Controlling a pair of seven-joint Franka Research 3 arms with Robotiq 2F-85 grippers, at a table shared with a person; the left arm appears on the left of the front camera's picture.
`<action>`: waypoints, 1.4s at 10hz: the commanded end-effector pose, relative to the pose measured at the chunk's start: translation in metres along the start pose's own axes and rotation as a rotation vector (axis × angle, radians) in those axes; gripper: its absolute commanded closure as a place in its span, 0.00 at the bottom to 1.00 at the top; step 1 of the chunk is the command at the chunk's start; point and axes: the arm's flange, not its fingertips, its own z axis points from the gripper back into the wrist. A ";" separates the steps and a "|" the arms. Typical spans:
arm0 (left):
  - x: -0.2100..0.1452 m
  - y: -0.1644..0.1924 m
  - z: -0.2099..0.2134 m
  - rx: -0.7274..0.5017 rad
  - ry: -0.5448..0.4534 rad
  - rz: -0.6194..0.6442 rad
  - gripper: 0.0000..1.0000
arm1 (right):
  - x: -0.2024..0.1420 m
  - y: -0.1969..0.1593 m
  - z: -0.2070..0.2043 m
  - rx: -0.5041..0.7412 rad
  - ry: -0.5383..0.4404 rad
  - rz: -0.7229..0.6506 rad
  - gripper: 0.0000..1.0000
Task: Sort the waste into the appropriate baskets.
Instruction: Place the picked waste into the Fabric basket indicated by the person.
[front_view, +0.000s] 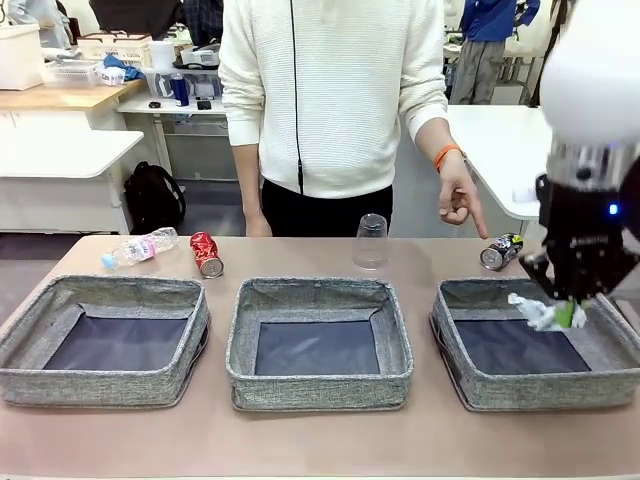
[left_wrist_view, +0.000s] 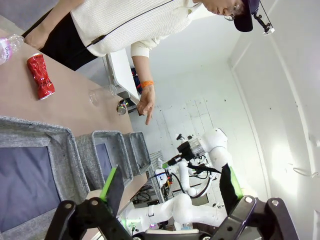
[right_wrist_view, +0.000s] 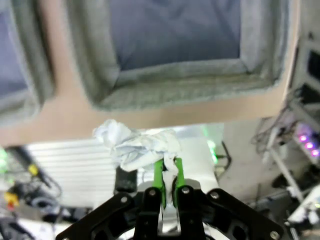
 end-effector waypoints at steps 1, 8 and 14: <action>0.000 -0.002 -0.002 -0.019 -0.010 -0.021 0.00 | 0.018 -0.005 -0.004 0.035 -0.098 -0.179 0.92; 0.000 -0.002 -0.002 -0.019 -0.010 -0.021 0.00 | 0.044 -0.030 -0.021 0.040 -0.189 -0.413 0.92; 0.000 -0.002 -0.002 -0.019 -0.010 -0.021 0.00 | 0.043 -0.028 -0.023 0.050 -0.223 -0.435 0.00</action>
